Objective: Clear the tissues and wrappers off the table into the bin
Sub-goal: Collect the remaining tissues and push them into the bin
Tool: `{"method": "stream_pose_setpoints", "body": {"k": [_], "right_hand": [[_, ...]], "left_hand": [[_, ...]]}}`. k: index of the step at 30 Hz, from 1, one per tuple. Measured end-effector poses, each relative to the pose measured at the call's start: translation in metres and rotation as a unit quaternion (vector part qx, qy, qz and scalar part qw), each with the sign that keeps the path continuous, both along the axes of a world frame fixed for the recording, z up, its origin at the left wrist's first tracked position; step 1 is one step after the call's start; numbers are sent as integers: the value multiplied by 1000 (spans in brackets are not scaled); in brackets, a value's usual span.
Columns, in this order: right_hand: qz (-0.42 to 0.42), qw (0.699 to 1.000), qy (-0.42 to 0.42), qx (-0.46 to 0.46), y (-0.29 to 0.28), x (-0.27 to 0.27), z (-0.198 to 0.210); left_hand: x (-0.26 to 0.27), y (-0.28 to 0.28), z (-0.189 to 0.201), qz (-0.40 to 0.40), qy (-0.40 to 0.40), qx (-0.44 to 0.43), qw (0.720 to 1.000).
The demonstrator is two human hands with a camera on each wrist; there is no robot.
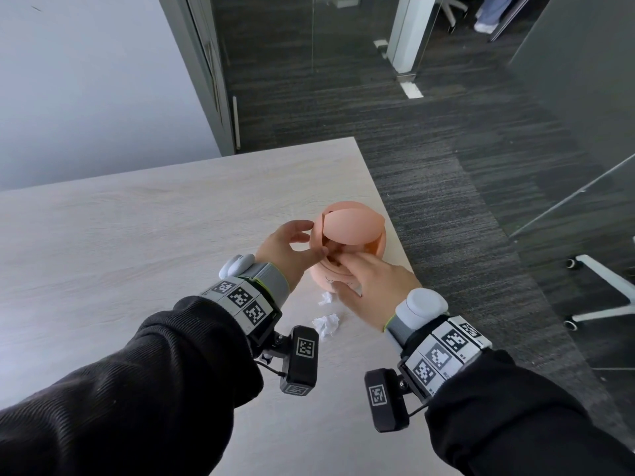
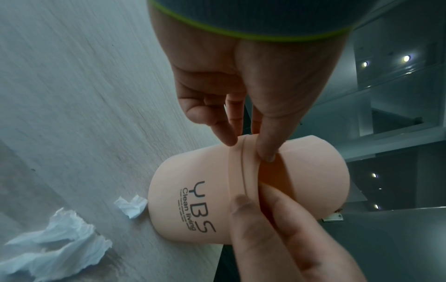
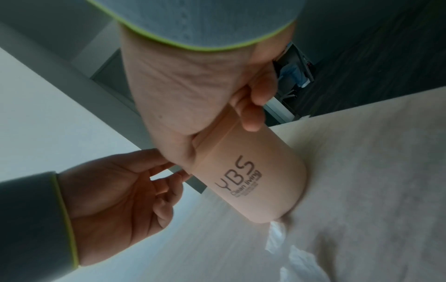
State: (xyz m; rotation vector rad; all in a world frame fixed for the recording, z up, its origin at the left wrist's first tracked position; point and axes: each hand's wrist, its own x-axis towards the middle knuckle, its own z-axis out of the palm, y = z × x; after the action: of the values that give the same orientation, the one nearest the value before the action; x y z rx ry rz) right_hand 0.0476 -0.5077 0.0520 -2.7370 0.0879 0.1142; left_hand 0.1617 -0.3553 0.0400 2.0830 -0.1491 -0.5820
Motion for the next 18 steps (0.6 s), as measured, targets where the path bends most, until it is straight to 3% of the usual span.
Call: {"method": "stream_pose_setpoints", "body": {"k": [3, 7, 11, 16, 18], "right_hand": [[-22, 998, 43, -43, -2, 10, 4], [-30, 999, -39, 10, -2, 11, 5], [-16, 1000, 12, 19, -2, 9, 2], [-25, 984, -152, 88, -2, -7, 1], [2, 981, -169, 100, 2, -14, -2]], "left_hand": [[-1, -1, 1, 1, -5, 2, 1000], [-3, -1, 2, 0, -11, 1, 1000], [-3, 1, 3, -3, -4, 0, 1000], [-6, 15, 3, -8, -9, 9, 1000], [-6, 29, 0, 1, -8, 15, 1000]]}}
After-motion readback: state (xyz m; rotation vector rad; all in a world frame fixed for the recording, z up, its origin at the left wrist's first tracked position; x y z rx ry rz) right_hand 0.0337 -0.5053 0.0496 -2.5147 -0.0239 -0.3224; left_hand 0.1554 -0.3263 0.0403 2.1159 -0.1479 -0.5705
